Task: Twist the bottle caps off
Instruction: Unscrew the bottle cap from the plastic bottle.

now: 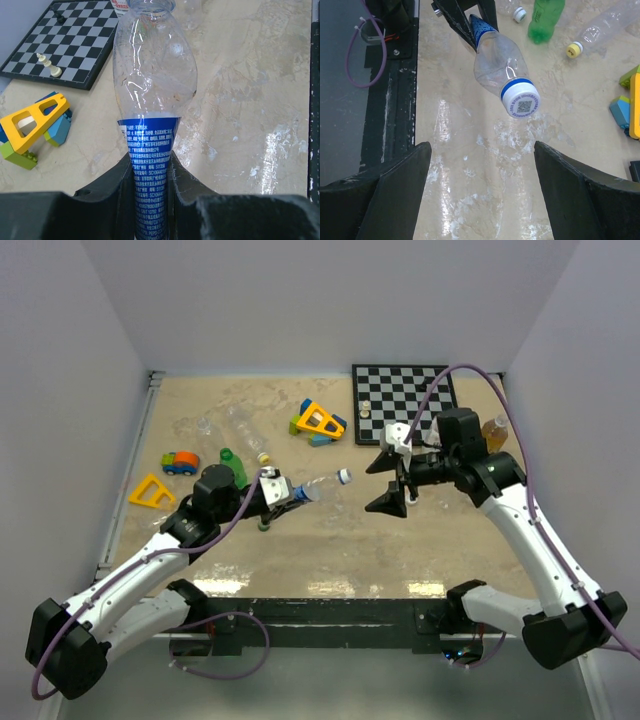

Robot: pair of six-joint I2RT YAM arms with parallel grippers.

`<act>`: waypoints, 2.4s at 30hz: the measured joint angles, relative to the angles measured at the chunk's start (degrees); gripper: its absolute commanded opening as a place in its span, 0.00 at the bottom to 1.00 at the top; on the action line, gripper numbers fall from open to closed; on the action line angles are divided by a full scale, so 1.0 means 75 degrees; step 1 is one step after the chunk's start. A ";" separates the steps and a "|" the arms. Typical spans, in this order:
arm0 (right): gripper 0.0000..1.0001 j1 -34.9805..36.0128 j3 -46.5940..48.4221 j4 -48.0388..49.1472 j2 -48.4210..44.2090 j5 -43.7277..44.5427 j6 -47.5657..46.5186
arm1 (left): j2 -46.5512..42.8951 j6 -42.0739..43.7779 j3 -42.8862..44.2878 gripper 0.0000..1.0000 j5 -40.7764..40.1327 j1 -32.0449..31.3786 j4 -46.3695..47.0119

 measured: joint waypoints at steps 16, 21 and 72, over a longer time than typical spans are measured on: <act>0.86 -0.0580 0.0592 -0.0184 0.0801 -0.0507 0.0329 | 0.0000 0.0117 0.0000 0.00 -0.0321 -0.0015 -0.0009; 0.80 -0.0764 0.0764 -0.0044 0.1454 -0.0469 0.1003 | -0.0003 0.0117 0.0000 0.00 -0.0382 -0.0023 -0.0015; 0.52 0.0248 0.1941 0.0117 0.3054 -0.0437 0.2629 | 0.0055 0.0105 0.0000 0.00 -0.0510 -0.0096 -0.0117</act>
